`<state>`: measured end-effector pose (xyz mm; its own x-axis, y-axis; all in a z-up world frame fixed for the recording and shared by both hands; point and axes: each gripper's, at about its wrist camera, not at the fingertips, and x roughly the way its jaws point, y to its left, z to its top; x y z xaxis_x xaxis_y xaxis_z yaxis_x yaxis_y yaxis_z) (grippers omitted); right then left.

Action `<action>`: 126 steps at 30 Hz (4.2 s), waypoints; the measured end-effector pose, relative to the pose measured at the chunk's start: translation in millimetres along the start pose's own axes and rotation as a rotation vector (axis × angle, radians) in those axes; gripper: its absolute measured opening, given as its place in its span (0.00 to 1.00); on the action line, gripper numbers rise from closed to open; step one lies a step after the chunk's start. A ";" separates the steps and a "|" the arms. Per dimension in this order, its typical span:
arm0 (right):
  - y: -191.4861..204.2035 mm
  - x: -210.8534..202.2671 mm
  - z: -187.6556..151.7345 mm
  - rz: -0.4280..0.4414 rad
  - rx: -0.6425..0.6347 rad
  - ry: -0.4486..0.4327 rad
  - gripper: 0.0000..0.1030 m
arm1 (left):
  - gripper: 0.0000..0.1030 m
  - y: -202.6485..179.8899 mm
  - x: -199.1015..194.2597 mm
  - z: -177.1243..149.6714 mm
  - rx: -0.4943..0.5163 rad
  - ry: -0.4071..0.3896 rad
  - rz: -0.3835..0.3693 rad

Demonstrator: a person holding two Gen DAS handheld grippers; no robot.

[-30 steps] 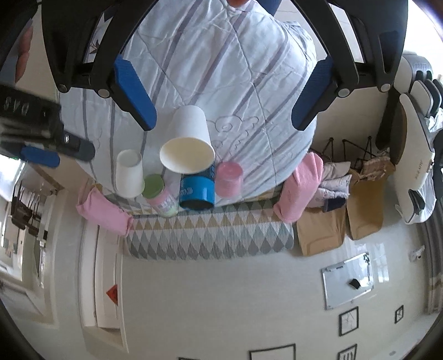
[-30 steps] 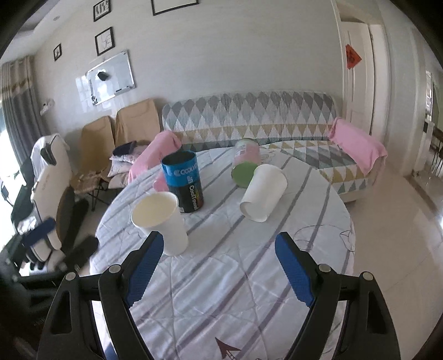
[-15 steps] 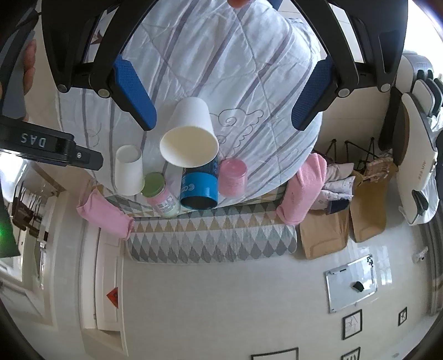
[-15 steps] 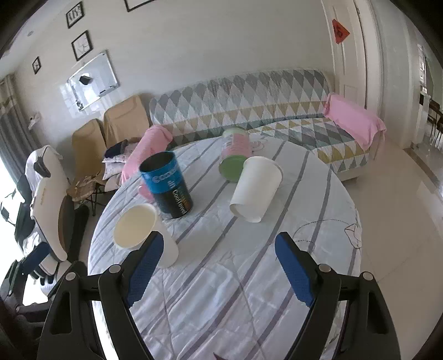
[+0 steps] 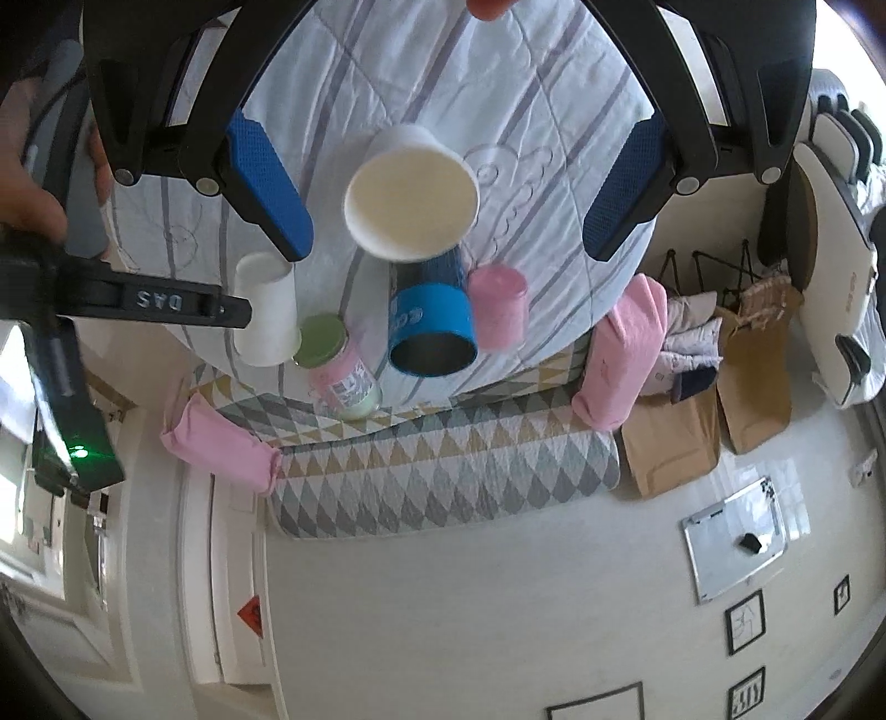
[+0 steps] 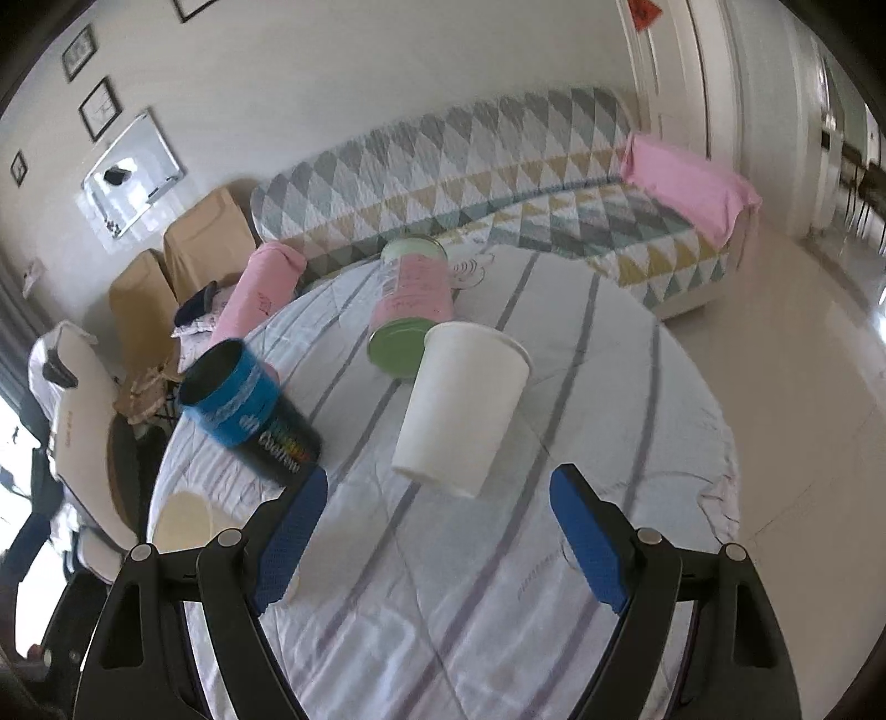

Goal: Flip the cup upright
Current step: 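Move the right tool to the second lying white cup and grasp it, then lift the cup with the right gripper and rotate it upright, then lower the upright cup onto the table and open the right gripper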

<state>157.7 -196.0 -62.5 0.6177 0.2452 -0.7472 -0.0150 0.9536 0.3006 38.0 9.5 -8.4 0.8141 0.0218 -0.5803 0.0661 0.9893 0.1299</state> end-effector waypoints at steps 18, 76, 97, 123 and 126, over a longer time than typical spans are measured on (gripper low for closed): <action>-29.5 73.3 35.1 0.074 0.064 0.111 0.80 | 0.97 -10.0 58.9 29.7 0.068 0.045 0.061; -21.6 94.8 30.9 0.170 0.098 0.168 0.76 | 0.97 11.5 45.8 15.0 -0.004 0.059 0.036; 26.5 13.3 -49.2 0.169 -0.323 -0.231 0.65 | 0.97 22.7 30.5 -3.1 -0.063 0.073 0.015; 23.6 -13.2 -111.2 0.097 -0.360 -0.280 0.76 | 0.97 9.5 -2.2 -25.7 -0.040 0.068 -0.037; 24.7 -20.1 -116.2 0.103 -0.360 -0.298 0.77 | 0.97 11.3 -9.6 -26.3 -0.049 0.056 -0.041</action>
<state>53.5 -157.1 -108.9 0.7963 0.3314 -0.5060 -0.3272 0.9396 0.1005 15.8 24.3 -22.4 0.7777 -0.0127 -0.6285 0.0694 0.9954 0.0657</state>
